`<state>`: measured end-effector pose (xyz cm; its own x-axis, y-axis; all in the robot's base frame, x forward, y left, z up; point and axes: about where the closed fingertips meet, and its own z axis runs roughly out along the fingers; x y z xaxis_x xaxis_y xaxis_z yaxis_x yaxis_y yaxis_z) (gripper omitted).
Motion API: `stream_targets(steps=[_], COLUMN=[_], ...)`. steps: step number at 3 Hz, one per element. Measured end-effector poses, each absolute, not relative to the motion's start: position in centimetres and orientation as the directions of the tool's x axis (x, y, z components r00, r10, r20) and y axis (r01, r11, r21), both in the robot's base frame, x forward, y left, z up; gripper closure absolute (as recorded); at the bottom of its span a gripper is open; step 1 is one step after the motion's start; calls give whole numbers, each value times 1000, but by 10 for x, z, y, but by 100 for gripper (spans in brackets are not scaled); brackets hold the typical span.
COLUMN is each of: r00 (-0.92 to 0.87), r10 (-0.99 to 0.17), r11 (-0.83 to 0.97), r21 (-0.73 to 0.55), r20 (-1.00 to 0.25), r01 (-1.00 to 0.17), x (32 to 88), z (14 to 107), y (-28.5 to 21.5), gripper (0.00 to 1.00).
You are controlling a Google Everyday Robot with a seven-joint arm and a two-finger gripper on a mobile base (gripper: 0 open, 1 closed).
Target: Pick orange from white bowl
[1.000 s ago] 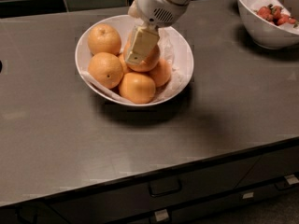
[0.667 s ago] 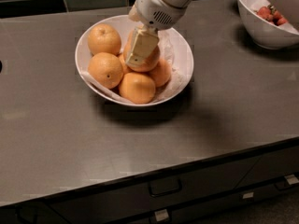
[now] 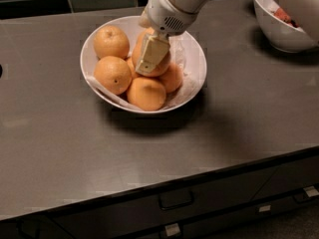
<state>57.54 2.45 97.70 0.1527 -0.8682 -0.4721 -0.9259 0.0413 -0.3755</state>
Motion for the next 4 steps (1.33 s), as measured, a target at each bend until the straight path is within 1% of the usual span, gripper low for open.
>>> stream_targets(steps=[1,2,3,4], r00=[153,152,127,89], r10=[-868,-868,-869,-870], r11=[41,42,61,85], r21=[-375,-375,-359,-325], r20=[-472,-472,-478,-485], r01=[-926,-926,-931,-942], x=[575,575,575,587], z=[977,977,970,947], y=[24,24,16,2], gripper=[34,38,38,35])
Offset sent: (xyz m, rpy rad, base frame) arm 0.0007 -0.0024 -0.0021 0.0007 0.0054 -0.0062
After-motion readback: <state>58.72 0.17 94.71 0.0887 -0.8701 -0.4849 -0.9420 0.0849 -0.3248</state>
